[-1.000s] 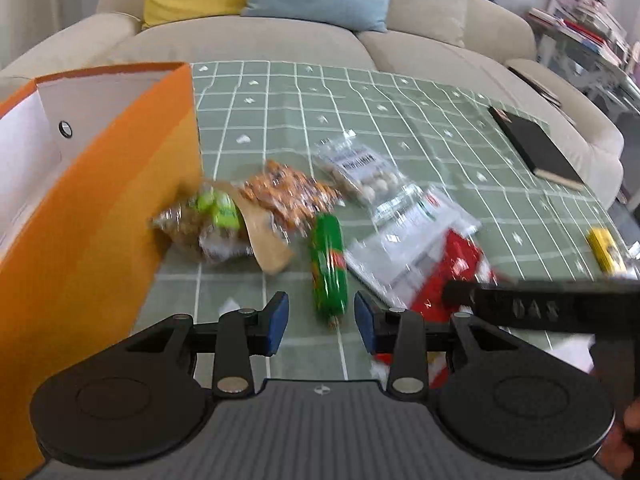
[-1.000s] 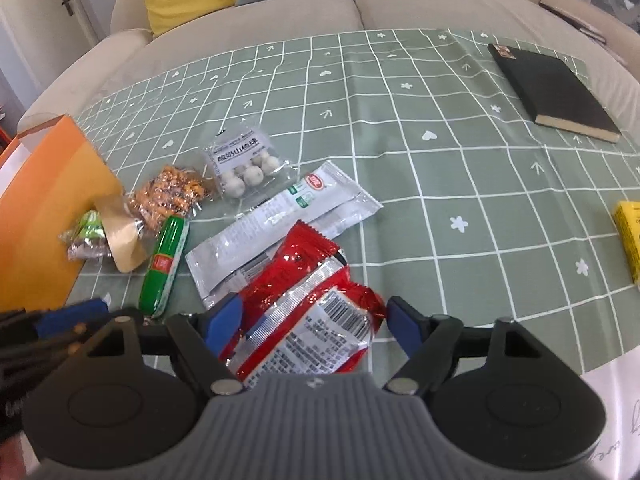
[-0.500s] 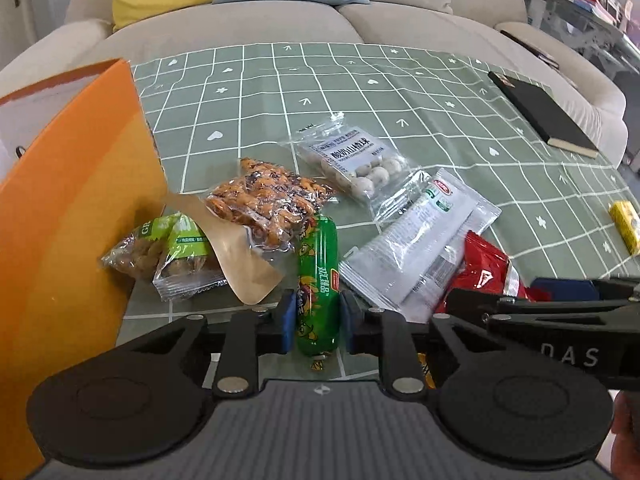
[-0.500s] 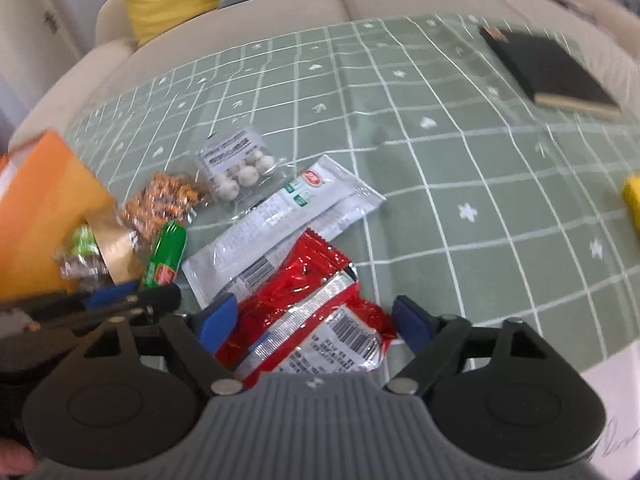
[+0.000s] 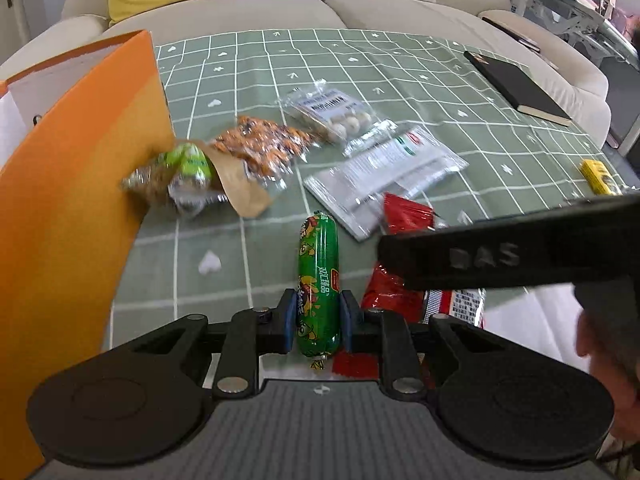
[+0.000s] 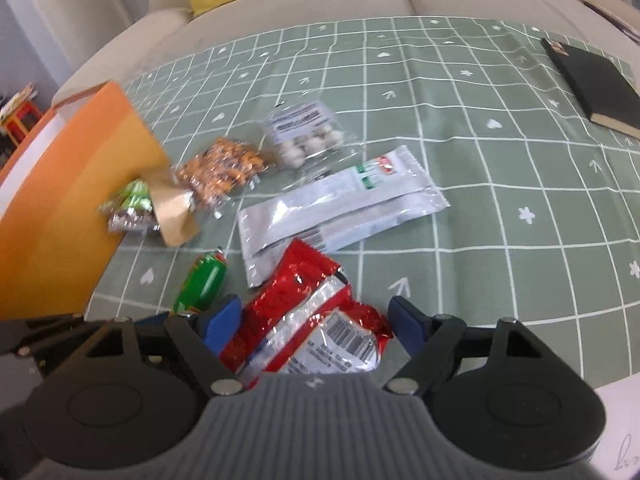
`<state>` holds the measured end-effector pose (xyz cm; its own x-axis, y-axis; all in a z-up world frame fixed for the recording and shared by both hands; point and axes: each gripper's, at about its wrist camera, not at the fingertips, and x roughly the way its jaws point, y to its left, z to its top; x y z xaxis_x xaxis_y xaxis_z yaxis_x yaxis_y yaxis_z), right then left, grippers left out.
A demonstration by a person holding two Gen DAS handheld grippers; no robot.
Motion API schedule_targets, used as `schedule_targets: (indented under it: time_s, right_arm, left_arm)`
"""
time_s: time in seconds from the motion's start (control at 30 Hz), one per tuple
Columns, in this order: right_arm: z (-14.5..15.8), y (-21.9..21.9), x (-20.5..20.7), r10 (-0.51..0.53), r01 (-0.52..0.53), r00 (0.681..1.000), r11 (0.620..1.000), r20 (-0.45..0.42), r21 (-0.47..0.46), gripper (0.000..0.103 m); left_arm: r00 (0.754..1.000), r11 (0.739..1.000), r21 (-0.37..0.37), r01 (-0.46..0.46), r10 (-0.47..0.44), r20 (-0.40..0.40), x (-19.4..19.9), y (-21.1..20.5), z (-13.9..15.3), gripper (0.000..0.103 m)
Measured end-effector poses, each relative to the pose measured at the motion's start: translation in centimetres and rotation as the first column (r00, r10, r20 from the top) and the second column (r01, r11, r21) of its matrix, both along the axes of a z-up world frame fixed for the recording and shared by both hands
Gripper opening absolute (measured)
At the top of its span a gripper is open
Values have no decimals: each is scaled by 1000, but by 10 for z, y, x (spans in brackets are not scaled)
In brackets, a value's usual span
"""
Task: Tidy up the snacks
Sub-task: 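Close the left tool on the green sausage while the right tool grips the red chips bag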
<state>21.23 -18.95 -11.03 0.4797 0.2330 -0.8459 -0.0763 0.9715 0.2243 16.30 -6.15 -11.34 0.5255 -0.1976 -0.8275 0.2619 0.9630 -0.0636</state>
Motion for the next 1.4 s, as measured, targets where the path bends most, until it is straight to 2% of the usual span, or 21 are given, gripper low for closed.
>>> schedule_targets:
  time_s: [0.2,0.3,0.43,0.63,0.9,1.07,1.13,1.23,1.4]
  right_arm:
    - [4,-4,-10,-87,88,996,995,18,-40,89]
    - [4,-13,-18,-148,149,989,988,11,-29,89]
    - [2,-17,-25,-178,178,984,984,-22,-4,92]
    - [-2,1,-28,-143,142,990,990,-17,-10,93]
    - [-5,37,-33,-25,29,999,991,37,-132,94]
    - [-5,38,-34,7,1,998,988,56,-151,86]
    - [-4,36,-34,8,0,998,990,55,-143,83]
    - [-2,33,-35,13,-5,999,990,52,-138,81]
    - [0,32,-36,21,-15,999,993,44,-117,77]
  left_arm:
    - [1000,1000,-5,-18,18,-4,-15,0,1,24]
    - [999,999,13,-38,38,0,-19,3,1,24]
    - [998,998,20,-58,58,-11,-21,10,2,24]
    - [999,997,50,-51,51,0,-26,12,2,26]
    - [999,996,82,-36,35,18,-25,17,3,40]
    - [999,994,107,-18,13,44,-23,13,-1,45]
    - [998,993,119,-7,0,56,-23,11,-1,43]
    - [999,995,101,6,-11,50,-24,10,-1,25]
    - [998,995,100,-26,21,52,-25,14,-1,24]
